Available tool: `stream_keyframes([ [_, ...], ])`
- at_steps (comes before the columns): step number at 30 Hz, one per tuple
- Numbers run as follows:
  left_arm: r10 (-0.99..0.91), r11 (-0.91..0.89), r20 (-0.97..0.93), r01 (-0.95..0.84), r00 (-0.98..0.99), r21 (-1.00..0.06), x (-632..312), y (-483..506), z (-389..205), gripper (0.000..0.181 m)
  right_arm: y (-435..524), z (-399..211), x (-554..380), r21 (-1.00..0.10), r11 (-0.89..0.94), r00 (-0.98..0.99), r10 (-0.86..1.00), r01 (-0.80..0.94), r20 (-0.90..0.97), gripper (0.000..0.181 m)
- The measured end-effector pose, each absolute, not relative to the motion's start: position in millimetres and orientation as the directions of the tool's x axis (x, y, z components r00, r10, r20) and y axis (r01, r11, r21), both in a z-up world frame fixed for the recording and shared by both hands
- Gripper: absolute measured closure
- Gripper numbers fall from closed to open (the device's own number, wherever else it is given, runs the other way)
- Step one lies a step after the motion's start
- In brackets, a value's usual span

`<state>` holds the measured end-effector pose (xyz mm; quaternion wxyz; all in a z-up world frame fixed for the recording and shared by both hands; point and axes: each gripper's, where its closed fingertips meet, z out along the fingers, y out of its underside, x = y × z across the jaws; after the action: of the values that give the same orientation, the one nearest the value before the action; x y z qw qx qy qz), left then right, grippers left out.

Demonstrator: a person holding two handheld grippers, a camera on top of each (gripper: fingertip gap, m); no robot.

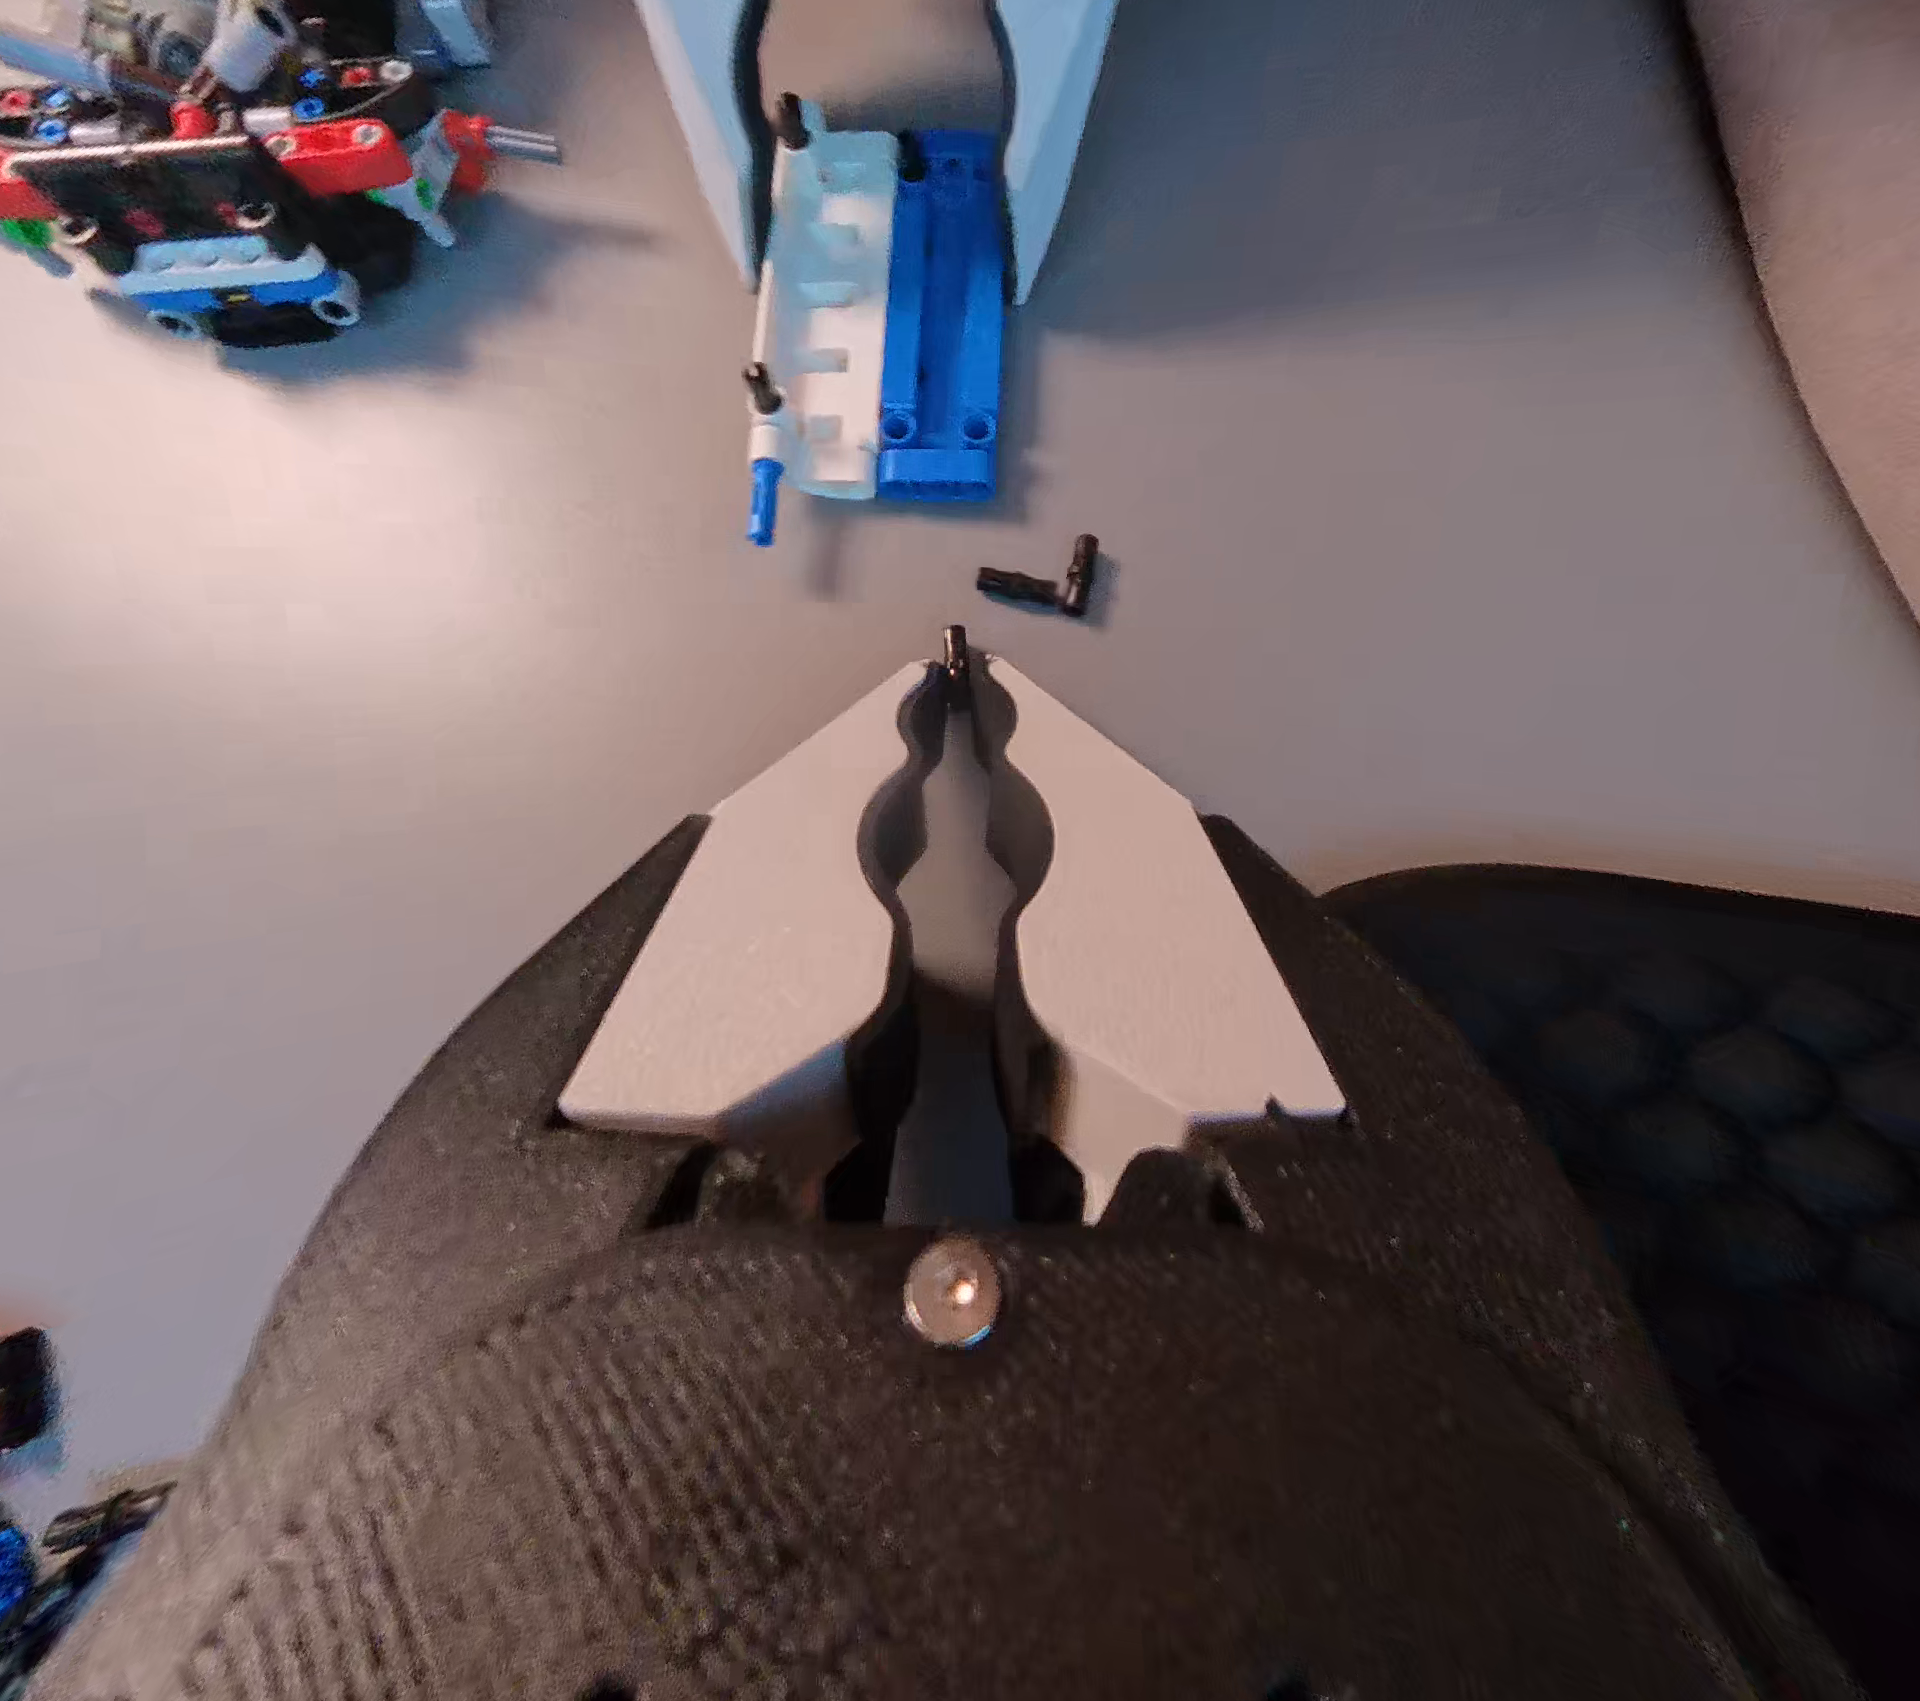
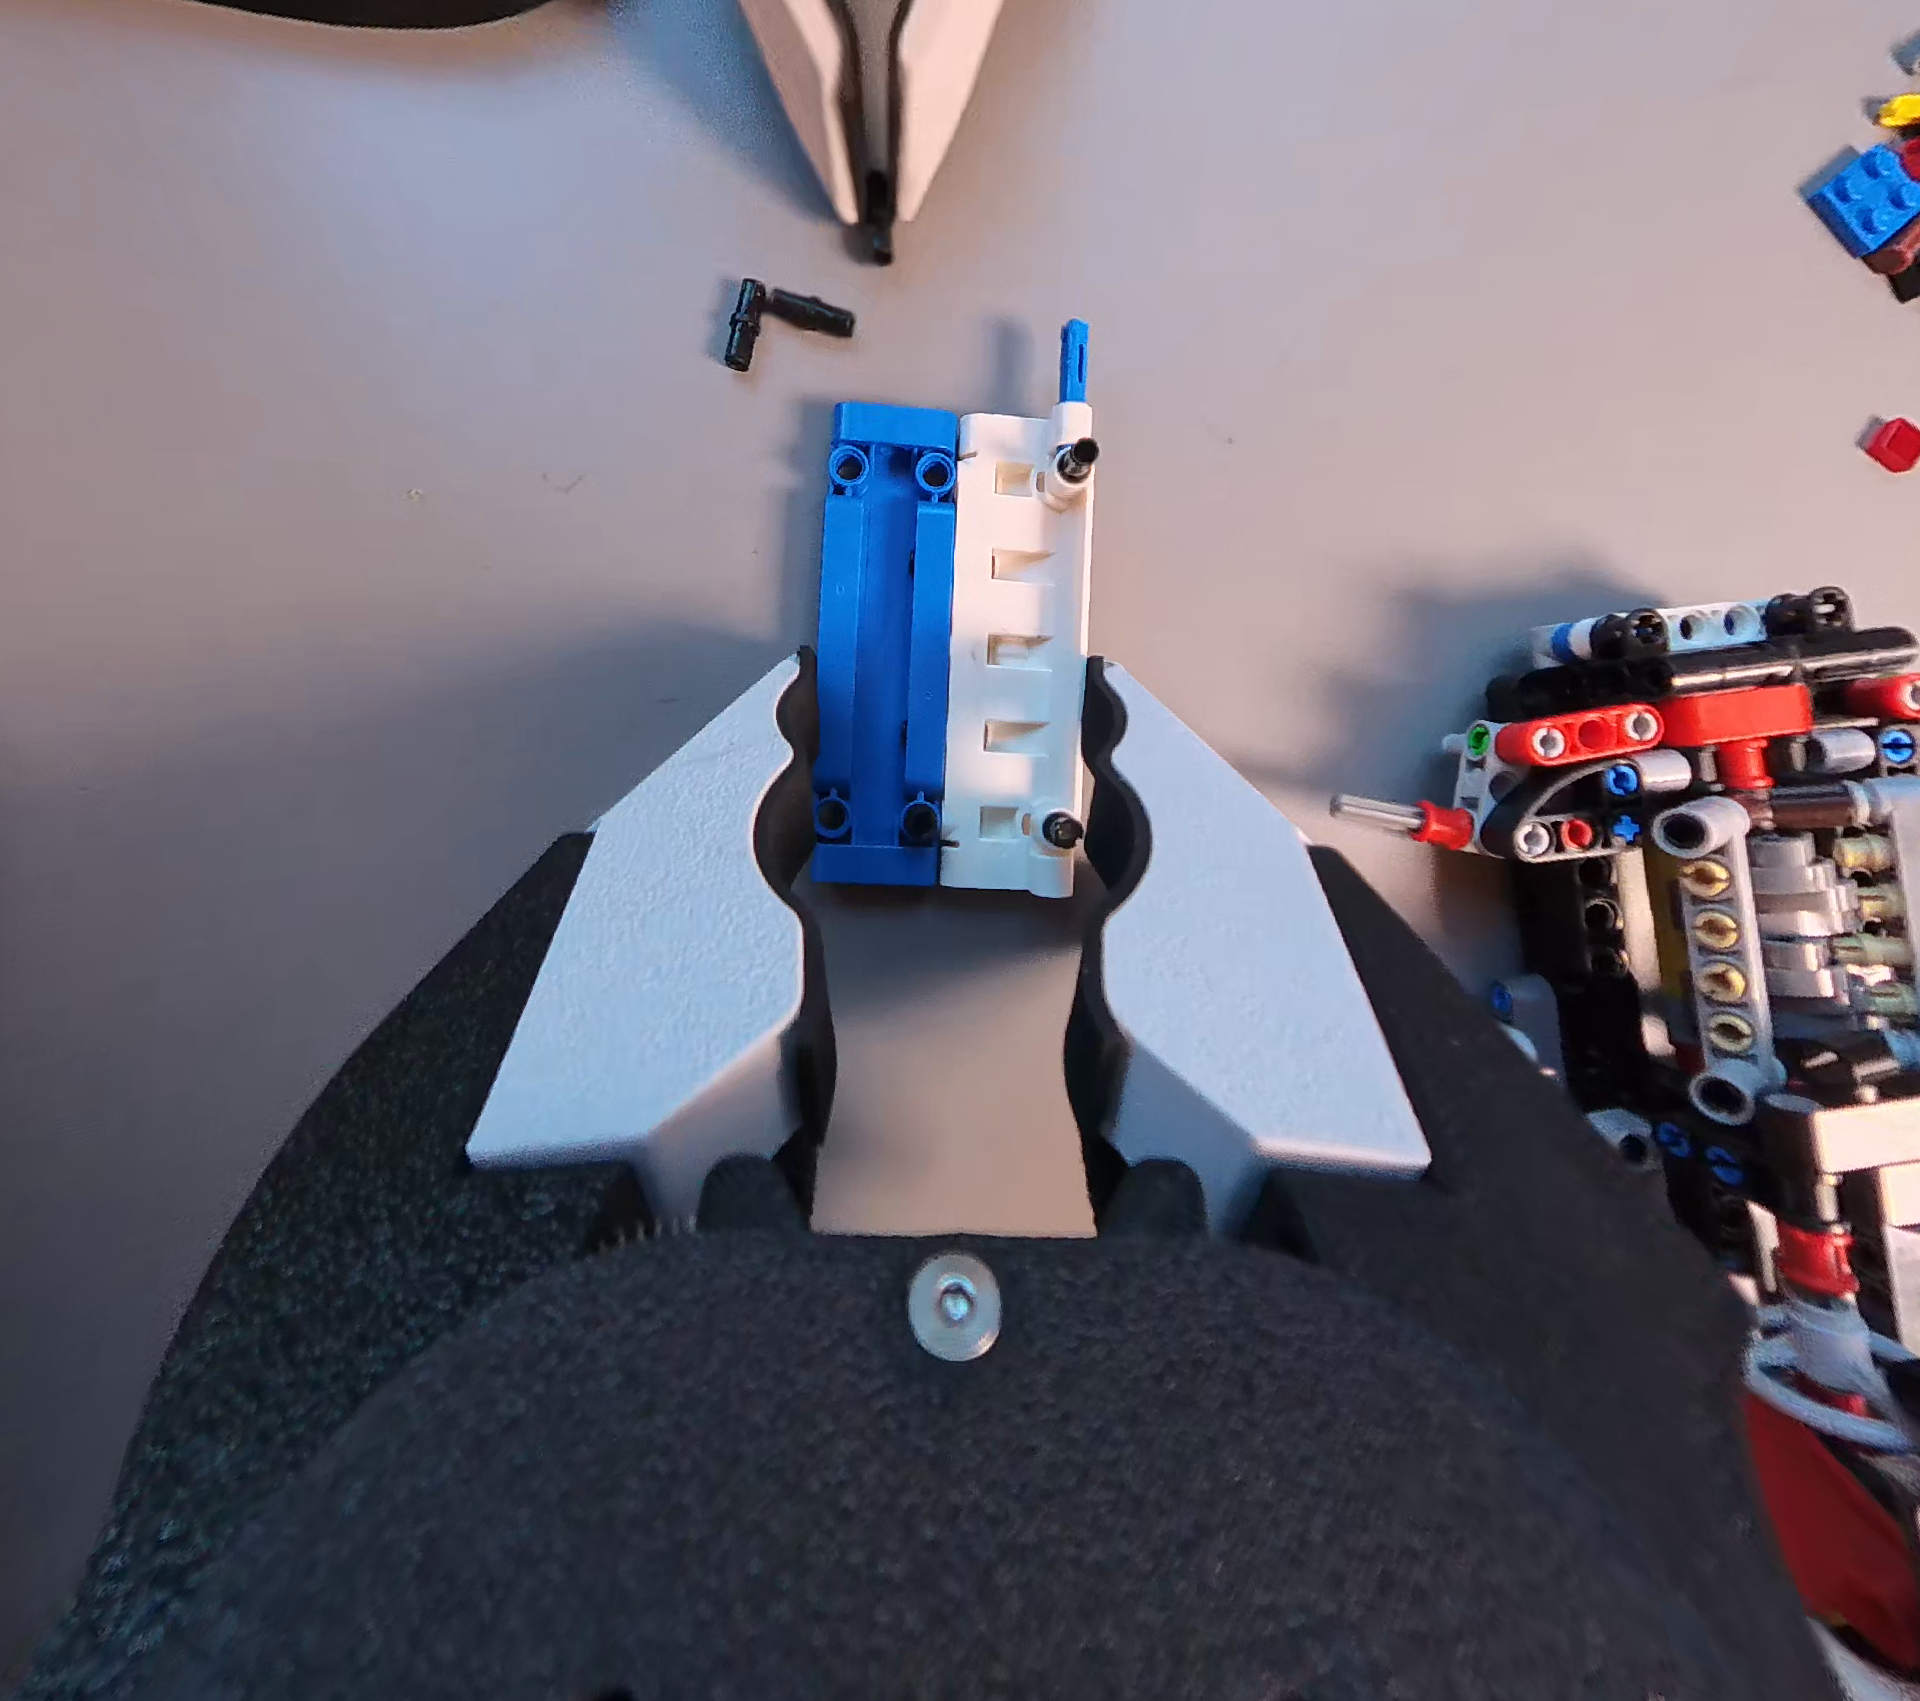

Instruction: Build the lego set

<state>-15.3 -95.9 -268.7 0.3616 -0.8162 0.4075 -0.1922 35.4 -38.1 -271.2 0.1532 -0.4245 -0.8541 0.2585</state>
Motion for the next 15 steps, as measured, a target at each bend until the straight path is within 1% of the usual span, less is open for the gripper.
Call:
stream_keyframes([
  [2,-0.777,-0.446,0.052,-0.489,0.627,-0.750,-19.2,-87.4,-267.2,0.179,-37.4,-271.2,33.6,-0.573,0.523,-0.608,0.792,0.631,0.053,0.132],
  [8,-0.772,-0.469,0.052,-0.512,0.634,-0.720,-5.4,-73.3,-270.4,0.179,-37.8,-271.2,29.6,-0.580,0.535,-0.624,0.779,0.614,0.059,0.132],
  [11,-0.777,-0.466,0.059,-0.509,0.627,-0.724,-1.3,-73.4,-269.9,0.179,-38.1,-271.3,28.8,-0.581,0.537,-0.623,0.780,0.612,0.065,0.132],
  [15,-0.777,-0.465,0.031,-0.540,0.629,-0.701,-2.1,-72.0,-271.1,0.179,-38.2,-271.4,28.7,-0.577,0.546,-0.631,0.773,0.608,0.067,0.132],
])
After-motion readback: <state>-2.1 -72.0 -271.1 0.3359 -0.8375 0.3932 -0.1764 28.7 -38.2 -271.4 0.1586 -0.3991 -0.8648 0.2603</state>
